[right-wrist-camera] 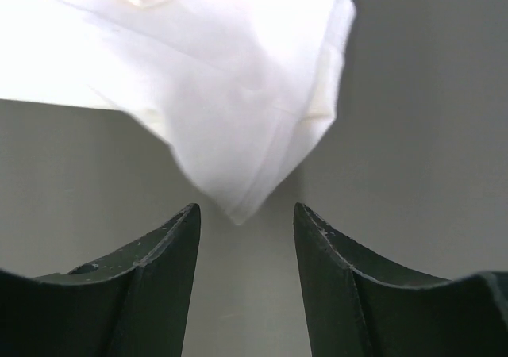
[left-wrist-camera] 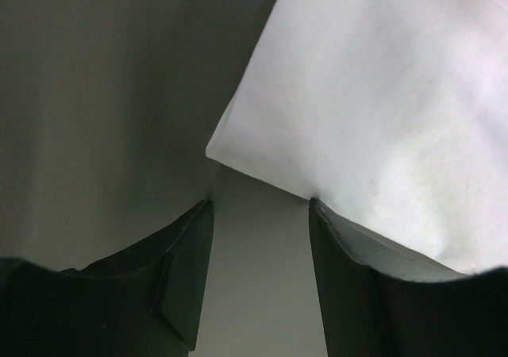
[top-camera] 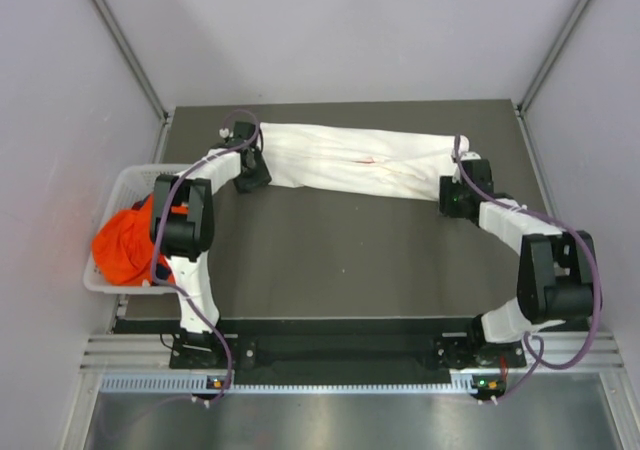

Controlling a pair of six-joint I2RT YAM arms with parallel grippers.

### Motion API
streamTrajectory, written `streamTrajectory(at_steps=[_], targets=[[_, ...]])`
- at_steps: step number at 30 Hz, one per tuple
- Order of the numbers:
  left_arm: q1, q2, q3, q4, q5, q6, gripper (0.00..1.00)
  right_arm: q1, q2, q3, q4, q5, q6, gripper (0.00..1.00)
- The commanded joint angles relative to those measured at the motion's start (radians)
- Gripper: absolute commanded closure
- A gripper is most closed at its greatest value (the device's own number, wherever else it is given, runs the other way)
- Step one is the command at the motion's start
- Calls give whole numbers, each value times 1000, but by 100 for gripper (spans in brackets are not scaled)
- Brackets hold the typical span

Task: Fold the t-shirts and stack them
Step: Fold the tshirt

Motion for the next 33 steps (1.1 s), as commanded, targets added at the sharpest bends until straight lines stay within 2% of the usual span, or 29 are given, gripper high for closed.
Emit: streamTrajectory(at_steps=[1,7,11,12,14,17,21,22,25,33], targets=[[-1,19,20,27,18,-10,44,19,42,52,61,134,-80,50],[-1,45,35,34,-3,-7,45,53,40,36,135,150,-98,57],[0,60,54,35,-22,-4,47,57,51,28,146,203,-146,70],[2,65,58,35,-28,-4,50,57,54,29,138,213,-147,79],[5,73,72,28,-32,-3,54,56,59,40,109,243,-153,88],[11,88,98,9,-48,-1,67,56,31,45,77,265,-152,92],[15,103,141,-12,-55,0,88,56,11,68,31,240,-158,92],[17,109,146,-14,-55,-1,100,56,14,75,26,240,-161,92],[17,117,164,-20,-62,2,100,56,51,108,-7,237,-181,100],[20,113,195,-67,-107,8,100,41,40,152,-110,223,-186,100]])
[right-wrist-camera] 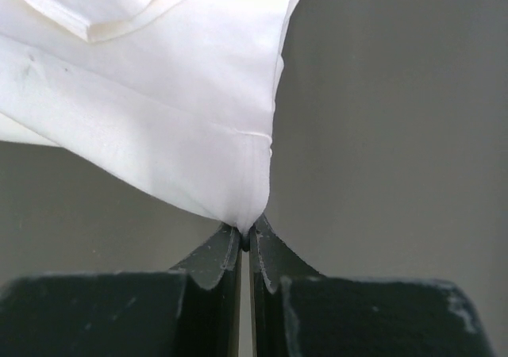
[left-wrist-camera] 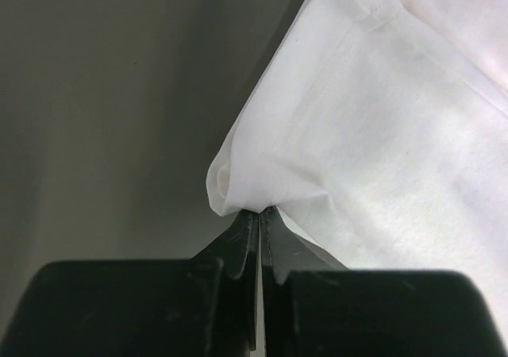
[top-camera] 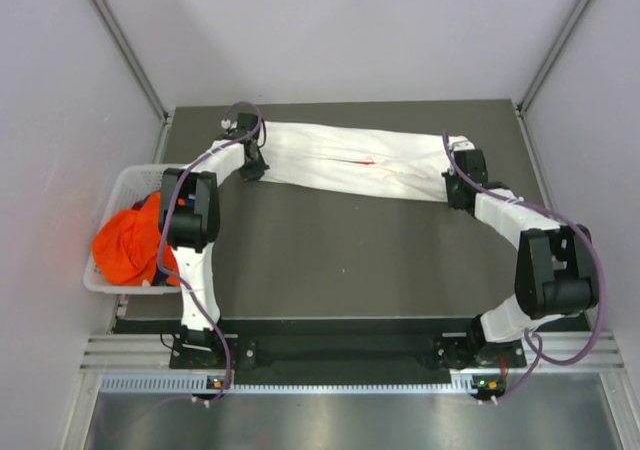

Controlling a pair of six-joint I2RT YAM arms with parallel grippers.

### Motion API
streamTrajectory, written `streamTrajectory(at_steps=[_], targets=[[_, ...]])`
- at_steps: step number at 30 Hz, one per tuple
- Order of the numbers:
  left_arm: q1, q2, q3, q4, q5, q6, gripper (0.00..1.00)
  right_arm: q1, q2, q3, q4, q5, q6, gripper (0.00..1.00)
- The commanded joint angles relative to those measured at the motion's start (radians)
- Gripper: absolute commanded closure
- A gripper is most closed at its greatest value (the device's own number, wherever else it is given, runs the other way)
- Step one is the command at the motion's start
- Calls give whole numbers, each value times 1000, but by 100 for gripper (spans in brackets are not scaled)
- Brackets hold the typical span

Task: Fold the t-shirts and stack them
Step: Fold the tshirt

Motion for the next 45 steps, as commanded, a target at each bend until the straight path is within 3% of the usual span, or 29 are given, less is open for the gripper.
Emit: streamTrajectory(at_steps=[1,13,16,17,19,23,30,35,40,43,45], targets=[[16,-4,32,-38,-68,12,100,-3,-17,57,-82,9,-13,100],[16,-57,-29,-78,-114,48,100,-1,-57,41,-176,3,10,96],[16,-64,-31,-80,-104,54,100,-3,-65,39,-171,-23,16,89],[16,-65,-31,-80,-87,56,100,-3,-68,44,-174,-42,28,79],[16,-65,-26,-77,-78,58,100,-3,-83,48,-188,-114,57,71],[16,-61,-13,-90,-81,67,100,-39,-155,6,-188,-235,243,54],[16,-64,-3,-100,-73,71,100,-251,-226,-203,29,-598,693,50],[16,-76,-2,-107,-71,73,100,-372,-266,-341,163,-669,976,41],[16,-80,0,-109,-65,62,100,-394,-221,-435,260,-652,1255,43],[16,-79,-2,-109,-53,58,100,-395,-192,-517,458,-639,1356,52],[16,-77,1,-113,-53,58,100,-395,-160,-503,464,-607,1317,61]])
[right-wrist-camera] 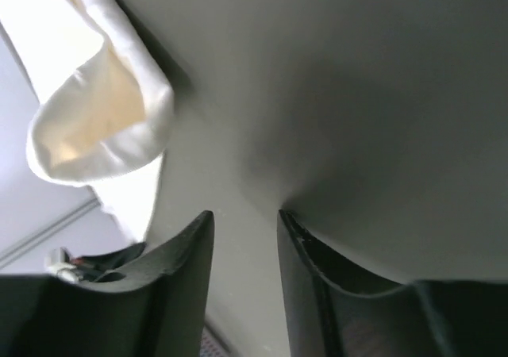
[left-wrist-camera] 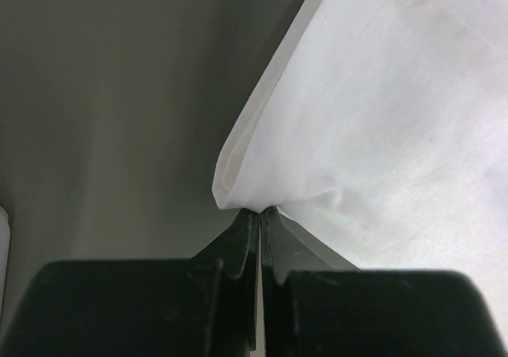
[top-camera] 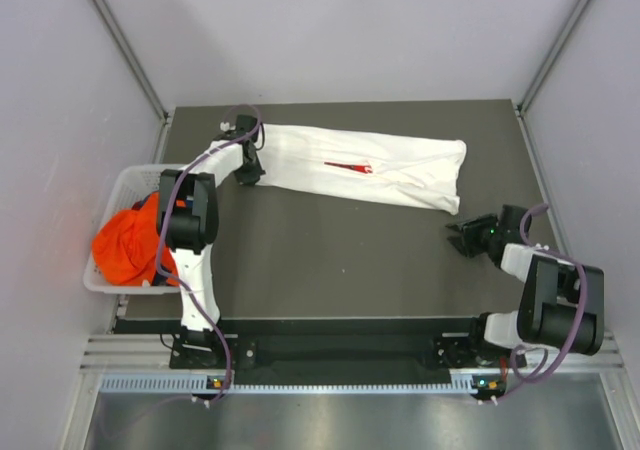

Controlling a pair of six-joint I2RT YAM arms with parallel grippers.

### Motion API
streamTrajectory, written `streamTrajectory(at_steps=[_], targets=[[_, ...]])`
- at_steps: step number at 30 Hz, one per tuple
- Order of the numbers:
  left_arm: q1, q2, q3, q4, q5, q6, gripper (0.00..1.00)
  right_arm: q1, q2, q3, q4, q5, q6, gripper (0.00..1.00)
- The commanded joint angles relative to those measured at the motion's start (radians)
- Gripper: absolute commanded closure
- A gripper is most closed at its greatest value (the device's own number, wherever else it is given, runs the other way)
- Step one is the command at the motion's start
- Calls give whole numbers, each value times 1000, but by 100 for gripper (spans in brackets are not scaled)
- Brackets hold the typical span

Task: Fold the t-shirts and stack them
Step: Fold the tshirt

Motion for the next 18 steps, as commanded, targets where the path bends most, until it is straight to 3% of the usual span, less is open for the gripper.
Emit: streamTrajectory(at_steps=[1,10,18], targets=[[13,-55,20,-44,-12,6,100,-10,68,38,142,36,51,62],[11,-68,26,-42,-18,8,100,-7,118,178,144,226,-356,64],[11,-63,29,-39,-11,-4,100,4,192,293,215,108,-532,64]])
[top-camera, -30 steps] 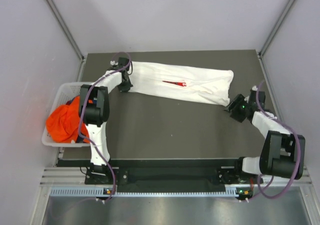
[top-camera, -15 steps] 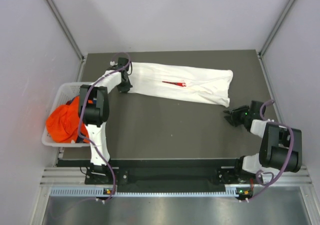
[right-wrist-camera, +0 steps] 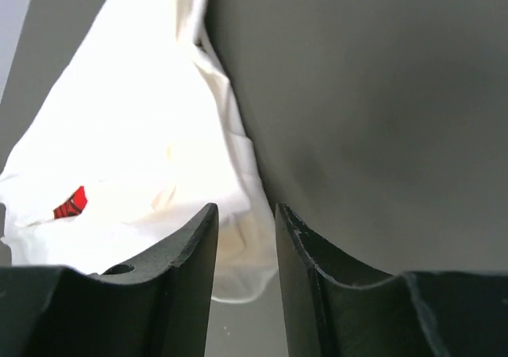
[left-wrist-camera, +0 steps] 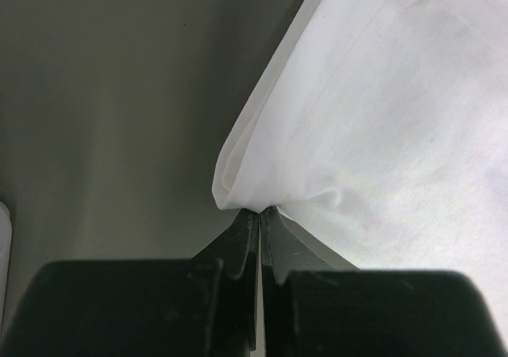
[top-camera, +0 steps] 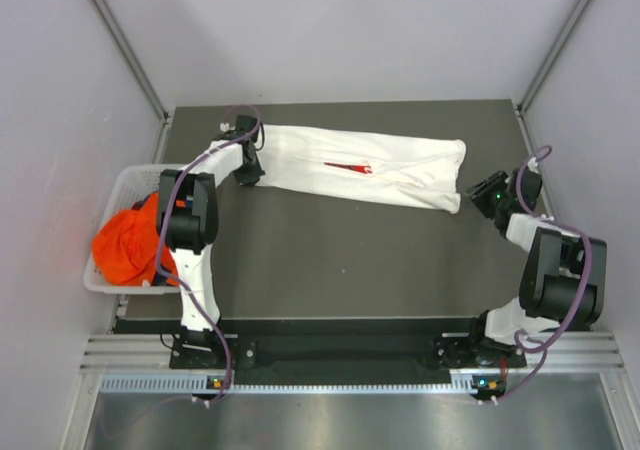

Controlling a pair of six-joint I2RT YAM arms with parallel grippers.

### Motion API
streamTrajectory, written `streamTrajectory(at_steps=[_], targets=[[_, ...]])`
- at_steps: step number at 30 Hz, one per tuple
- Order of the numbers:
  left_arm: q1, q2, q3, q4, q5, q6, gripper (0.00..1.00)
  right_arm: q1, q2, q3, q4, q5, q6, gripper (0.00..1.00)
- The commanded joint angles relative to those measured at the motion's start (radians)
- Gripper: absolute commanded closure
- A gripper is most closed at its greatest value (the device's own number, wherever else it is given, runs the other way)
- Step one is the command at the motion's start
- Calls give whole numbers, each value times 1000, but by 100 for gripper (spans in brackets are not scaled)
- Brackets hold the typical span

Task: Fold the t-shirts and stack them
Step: Fold the tshirt

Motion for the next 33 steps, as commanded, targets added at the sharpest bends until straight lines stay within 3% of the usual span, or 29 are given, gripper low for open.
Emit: streamTrajectory(at_steps=[1,6,8,11,16,21,27,33], targets=[[10,-61,29,-26,-12,-4,100,4,41,58,84,-80,-121,64],[10,-58,31,-32,-30,7,100,0,-8,70,-135,15,-85,64],[11,-56,34,-32,-33,10,100,-19,-24,75,-270,43,-22,55],[11,-56,40,-36,-39,16,100,-62,-38,59,-327,8,104,45],[11,-63,46,-39,-30,12,100,-80,-42,-86,-104,-176,385,40],[11,-66,49,-46,-30,7,100,-60,-82,-264,117,-161,674,31],[10,-67,46,-49,-30,3,100,-25,-62,-333,196,-100,831,27],[10,-66,46,-49,-32,0,100,-7,66,-355,435,-100,945,27]])
